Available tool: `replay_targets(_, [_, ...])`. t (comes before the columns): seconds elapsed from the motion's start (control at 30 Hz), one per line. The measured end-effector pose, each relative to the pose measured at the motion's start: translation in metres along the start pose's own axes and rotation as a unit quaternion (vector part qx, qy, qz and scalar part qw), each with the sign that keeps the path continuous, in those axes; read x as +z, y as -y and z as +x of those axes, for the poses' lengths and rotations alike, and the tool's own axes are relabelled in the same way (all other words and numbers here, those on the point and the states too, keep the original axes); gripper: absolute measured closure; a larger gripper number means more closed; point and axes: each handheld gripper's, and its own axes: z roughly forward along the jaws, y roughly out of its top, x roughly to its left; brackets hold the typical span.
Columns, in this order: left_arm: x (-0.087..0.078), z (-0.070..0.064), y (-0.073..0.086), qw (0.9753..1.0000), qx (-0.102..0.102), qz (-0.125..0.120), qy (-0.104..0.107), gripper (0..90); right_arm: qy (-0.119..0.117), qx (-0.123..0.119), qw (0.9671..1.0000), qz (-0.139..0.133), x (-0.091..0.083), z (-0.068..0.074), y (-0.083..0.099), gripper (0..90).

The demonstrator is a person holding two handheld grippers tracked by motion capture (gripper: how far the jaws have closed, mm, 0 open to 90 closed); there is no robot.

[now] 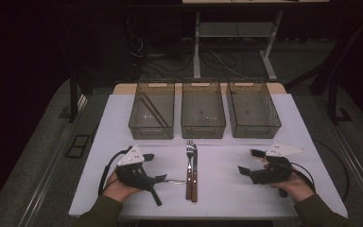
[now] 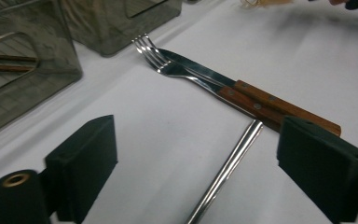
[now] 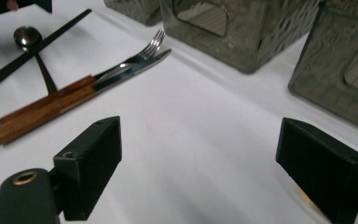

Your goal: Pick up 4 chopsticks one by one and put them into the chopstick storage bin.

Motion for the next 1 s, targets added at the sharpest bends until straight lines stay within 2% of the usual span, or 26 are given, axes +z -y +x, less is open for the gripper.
replay_targets(0.13, [-0.006,0.006,-0.001,0.9999,-0.004,0.006,-0.014,22.6,0.000,-0.007,0.9999,0.009,-0.006,0.002,0.010,14.0])
replay_targets(0.23, [-0.011,0.013,0.000,0.9995,-0.008,0.009,-0.030,33.9,0.001,-0.013,0.9998,0.017,-0.010,0.003,0.016,14.0])
replay_targets(0.43, [-0.022,0.028,0.004,0.9976,-0.009,0.023,-0.064,53.9,0.000,-0.009,0.9997,0.021,-0.015,0.003,0.022,14.0])
replay_targets(0.6, [-0.029,0.040,0.008,0.9953,-0.025,0.032,-0.088,67.2,0.002,-0.010,0.9996,0.027,-0.017,0.003,0.026,14.0])
replay_targets(0.83, [-0.034,0.053,0.012,0.9925,-0.049,0.043,-0.103,86.6,0.002,-0.015,0.9996,0.025,-0.015,0.002,0.026,14.0])
replay_targets(1.0, [-0.034,0.061,0.014,0.9890,-0.062,0.055,-0.123,89.3,0.008,-0.009,0.9999,0.013,-0.015,0.000,0.025,14.0])
